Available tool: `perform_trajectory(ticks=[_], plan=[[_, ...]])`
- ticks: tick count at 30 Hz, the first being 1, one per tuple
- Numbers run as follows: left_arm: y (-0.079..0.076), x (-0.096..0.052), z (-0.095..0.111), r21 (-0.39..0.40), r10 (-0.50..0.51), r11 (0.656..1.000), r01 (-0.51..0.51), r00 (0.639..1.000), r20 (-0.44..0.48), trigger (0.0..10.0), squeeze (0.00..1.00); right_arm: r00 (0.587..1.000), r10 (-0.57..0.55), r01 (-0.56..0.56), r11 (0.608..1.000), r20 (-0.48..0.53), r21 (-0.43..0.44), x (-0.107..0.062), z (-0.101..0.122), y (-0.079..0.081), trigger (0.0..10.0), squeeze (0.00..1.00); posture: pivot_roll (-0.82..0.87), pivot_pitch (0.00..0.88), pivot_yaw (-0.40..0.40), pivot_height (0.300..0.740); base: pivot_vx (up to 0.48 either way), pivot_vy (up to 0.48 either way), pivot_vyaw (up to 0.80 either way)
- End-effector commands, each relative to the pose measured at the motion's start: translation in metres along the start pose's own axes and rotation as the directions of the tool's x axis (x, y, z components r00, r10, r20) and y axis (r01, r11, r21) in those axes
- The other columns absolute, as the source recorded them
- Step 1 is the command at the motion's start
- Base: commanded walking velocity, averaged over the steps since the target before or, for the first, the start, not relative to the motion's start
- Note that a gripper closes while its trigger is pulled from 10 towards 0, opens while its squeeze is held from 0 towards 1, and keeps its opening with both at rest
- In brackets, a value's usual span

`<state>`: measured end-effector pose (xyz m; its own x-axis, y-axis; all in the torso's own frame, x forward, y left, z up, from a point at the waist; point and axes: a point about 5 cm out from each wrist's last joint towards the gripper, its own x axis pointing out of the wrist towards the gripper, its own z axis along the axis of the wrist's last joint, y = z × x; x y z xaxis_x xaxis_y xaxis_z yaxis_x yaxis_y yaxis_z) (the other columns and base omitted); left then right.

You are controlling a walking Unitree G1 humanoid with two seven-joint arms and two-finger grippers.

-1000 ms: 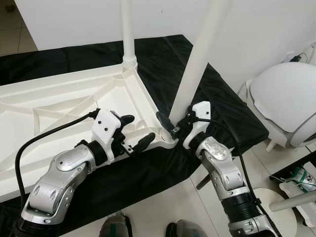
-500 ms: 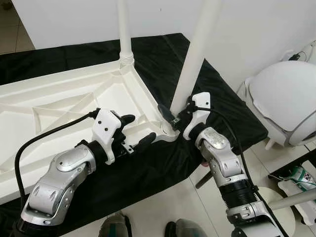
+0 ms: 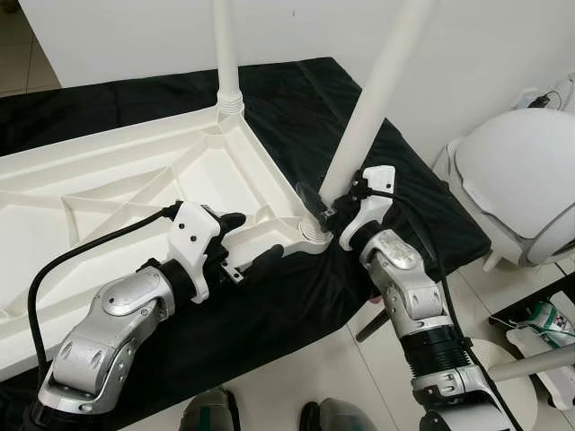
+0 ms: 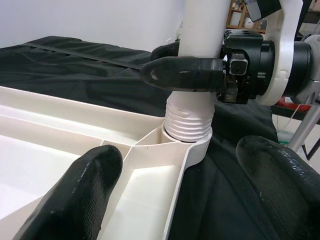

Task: Building children table

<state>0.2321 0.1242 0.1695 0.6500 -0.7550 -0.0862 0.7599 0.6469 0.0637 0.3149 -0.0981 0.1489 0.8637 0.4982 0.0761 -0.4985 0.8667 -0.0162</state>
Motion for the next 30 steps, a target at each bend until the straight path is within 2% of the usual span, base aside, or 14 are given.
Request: perform_trajectory(ticks=[1,8,11,14,15,17,18,19,22,27,29,30], plan=[[-0.001,0.0,0.004,0.002,0.004,1.0,-0.004,1.0,0.011,10.0,0.0,0.987,-0.083,0.082,0.997,-0.138,-0.017,-0.011,-0.027,-0.011,10.0,0.0,0.01,0.077,-0.029,0.74,0.0,0.0,0.0],[-0.001,0.0,0.004,-0.001,0.009,1.0,-0.009,1.0,0.014,10.0,0.0,0.993,-0.059,0.057,0.998,-0.104,-0.027,-0.003,-0.022,0.002,10.0,0.0,0.01,0.07,-0.028,0.74,0.0,0.0,0.0],[-0.001,0.001,0.004,-0.001,0.011,1.0,-0.011,1.0,0.016,10.0,0.0,0.994,-0.039,0.036,0.999,-0.103,-0.035,0.001,-0.021,0.003,10.0,0.0,0.01,0.071,-0.029,0.74,0.0,0.0,0.0],[-0.001,0.001,0.004,-0.001,0.01,1.0,-0.01,1.0,0.017,10.0,0.0,0.997,-0.018,0.009,0.993,-0.076,-0.116,0.009,-0.011,-0.002,10.0,0.0,0.01,0.067,-0.028,0.74,0.0,0.0,0.0],[-0.001,0.001,0.004,-0.001,0.01,1.0,-0.01,1.0,0.017,10.0,0.0,0.997,-0.018,0.009,0.993,-0.076,-0.116,0.009,-0.011,-0.002,10.0,0.0,0.01,0.067,-0.028,0.74,0.0,0.0,0.0],[-0.001,0.002,0.004,0.0,0.01,1.0,-0.01,1.0,0.019,10.0,0.0,0.998,0.005,-0.017,0.982,-0.063,-0.19,0.01,-0.007,-0.002,10.0,0.0,0.01,0.067,-0.031,0.74,0.0,0.0,0.0],[-0.001,0.002,0.004,0.0,0.01,1.0,-0.01,1.0,0.019,10.0,0.0,0.998,0.005,-0.017,0.982,-0.063,-0.19,0.01,-0.007,-0.002,10.0,0.0,0.01,0.067,-0.031,0.74,0.0,0.0,0.0],[-0.001,0.002,0.005,0.0,0.012,1.0,-0.012,1.0,0.021,10.0,0.0,0.998,0.032,-0.046,0.967,-0.059,-0.25,0.009,-0.007,-0.002,10.0,0.0,0.01,0.067,-0.034,0.74,0.0,0.0,0.0],[-0.002,0.001,0.004,-0.002,0.014,1.0,-0.014,1.0,0.022,10.0,0.0,0.996,0.059,-0.073,0.961,-0.059,-0.268,0.006,-0.008,0.001,10.0,0.0,0.01,0.068,-0.036,0.74,0.0,0.0,0.0],[-0.003,0.001,0.004,-0.005,0.016,1.0,-0.015,1.0,0.021,10.0,0.0,0.996,0.048,-0.063,0.973,-0.069,-0.223,0.001,-0.014,-0.001,10.0,0.0,0.02,0.07,-0.037,0.74,0.0,0.0,0.0],[-0.003,0.0,0.004,-0.006,0.016,1.0,-0.016,1.0,0.021,10.0,0.0,0.997,0.019,-0.029,0.989,-0.076,-0.144,-0.001,-0.019,-0.004,10.0,0.0,0.02,0.071,-0.038,0.74,0.0,0.0,0.0],[-0.003,0.0,0.004,-0.007,0.015,1.0,-0.015,1.0,0.021,10.0,0.0,0.997,-0.017,0.011,0.997,-0.081,-0.074,-0.003,-0.022,-0.007,10.0,0.0,0.01,0.071,-0.037,0.74,0.0,0.0,0.0]])
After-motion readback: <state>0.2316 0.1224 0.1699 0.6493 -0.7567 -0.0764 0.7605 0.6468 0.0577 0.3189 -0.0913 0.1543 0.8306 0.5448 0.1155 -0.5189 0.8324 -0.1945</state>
